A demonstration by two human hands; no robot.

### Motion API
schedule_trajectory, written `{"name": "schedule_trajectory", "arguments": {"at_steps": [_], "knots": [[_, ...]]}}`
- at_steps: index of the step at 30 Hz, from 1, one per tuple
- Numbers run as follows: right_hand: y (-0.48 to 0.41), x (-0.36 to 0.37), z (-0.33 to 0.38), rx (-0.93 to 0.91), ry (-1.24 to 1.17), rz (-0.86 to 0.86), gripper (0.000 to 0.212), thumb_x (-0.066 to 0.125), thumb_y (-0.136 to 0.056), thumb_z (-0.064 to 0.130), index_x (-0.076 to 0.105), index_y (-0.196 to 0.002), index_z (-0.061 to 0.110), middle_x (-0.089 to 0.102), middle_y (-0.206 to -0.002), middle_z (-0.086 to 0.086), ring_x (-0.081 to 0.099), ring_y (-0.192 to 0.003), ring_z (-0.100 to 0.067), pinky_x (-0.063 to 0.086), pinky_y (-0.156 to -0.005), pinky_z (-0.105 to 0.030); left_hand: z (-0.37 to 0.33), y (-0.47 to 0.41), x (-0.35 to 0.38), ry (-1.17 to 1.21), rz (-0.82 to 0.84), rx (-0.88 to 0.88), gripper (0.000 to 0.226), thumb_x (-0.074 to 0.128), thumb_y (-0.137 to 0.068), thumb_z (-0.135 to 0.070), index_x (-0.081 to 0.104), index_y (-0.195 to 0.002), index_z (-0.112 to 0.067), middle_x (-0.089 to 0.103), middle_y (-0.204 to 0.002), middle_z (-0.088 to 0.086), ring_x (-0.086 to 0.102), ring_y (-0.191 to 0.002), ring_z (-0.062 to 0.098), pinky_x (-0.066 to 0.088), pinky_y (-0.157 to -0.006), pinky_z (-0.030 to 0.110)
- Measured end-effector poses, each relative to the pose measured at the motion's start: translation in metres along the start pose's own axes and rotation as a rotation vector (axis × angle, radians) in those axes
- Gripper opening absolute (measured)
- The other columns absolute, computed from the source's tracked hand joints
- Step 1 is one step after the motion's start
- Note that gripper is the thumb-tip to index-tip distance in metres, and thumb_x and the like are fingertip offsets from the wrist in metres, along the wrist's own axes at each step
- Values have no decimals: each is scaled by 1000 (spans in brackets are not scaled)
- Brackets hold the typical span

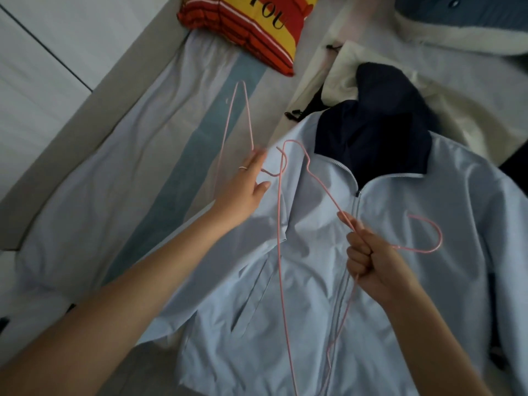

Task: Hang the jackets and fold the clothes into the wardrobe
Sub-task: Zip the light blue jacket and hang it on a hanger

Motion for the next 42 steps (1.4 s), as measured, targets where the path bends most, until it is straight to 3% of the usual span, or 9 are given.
{"name": "schedule_trajectory", "arguments": {"at_steps": [3,5,10,15,19,25,29,35,42], "knots": [[3,1,-2,13,-21,12,30,46,-81,20,62,-106,14,27,-46,10,22,-31,1,16,-30,-11,-1,-11,11,-50,35,3,24,51,-96,-14,59,-116,-4,57,-121,14,57,-101,33,38,-81,31],[2,4,-3,19,-47,11,30,46,-80,20,61,-105,14,26,-46,10,22,-30,1,16,-30,-11,-6,-9,12,-104,0,100,17,49,-96,-12,61,-94,0,57,-99,16,57,-86,36,37,-69,33],[-5,24,6,-1,-171,57,28,44,-82,18,69,-95,17,24,-46,10,6,-42,-5,16,-30,-12,-5,14,25,-326,75,268,23,47,-96,-22,59,-88,-4,54,-91,13,58,-74,35,48,-64,43],[-9,37,28,-185,-355,106,30,38,-94,20,67,-94,22,19,-47,7,7,-41,-7,16,-32,-15,33,0,-8,-363,-128,-99,31,42,-98,-20,51,-119,0,49,-123,25,53,-105,43,41,-84,47],[-16,24,35,-315,-238,-34,24,47,-78,27,57,-100,24,31,-44,9,20,-32,-3,16,-34,-12,51,-16,-25,-367,-151,-439,71,44,-91,-2,0,-146,9,-2,-155,28,18,-141,40,19,-111,31],[-7,-20,23,-343,-217,-238,21,41,-100,26,62,-102,23,37,-47,10,23,-35,-3,18,-34,-13,-10,-44,34,-182,35,-120,47,49,-93,-14,40,-138,-8,38,-142,13,42,-126,29,39,-97,36],[10,-57,25,-364,-201,-306,22,41,-100,21,63,-103,23,38,-49,9,24,-36,-1,18,-34,-13,-42,-84,80,81,130,-221,59,56,-94,-28,31,-143,-8,36,-143,15,41,-128,28,36,-99,30],[25,-101,27,-388,-172,-359,24,40,-99,17,63,-107,17,39,-49,6,23,-35,0,19,-33,-11,-76,-158,100,76,-42,-318,97,69,-82,-44,12,-149,-4,27,-151,17,29,-139,30,31,-108,36],[41,-141,23,-429,-230,-382,26,42,-98,18,64,-110,14,44,-54,3,23,-38,-2,20,-37,-12,-79,-163,115,113,-156,-381,57,47,-87,0,32,-141,-13,40,-143,13,45,-126,30,41,-100,36]]}}
Point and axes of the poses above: each hand's wrist, its own y-axis away from the middle knuckle, its own x-axis out of the palm, z = x × y, the point moved 5 cm from there along -y, towards the middle knuckle
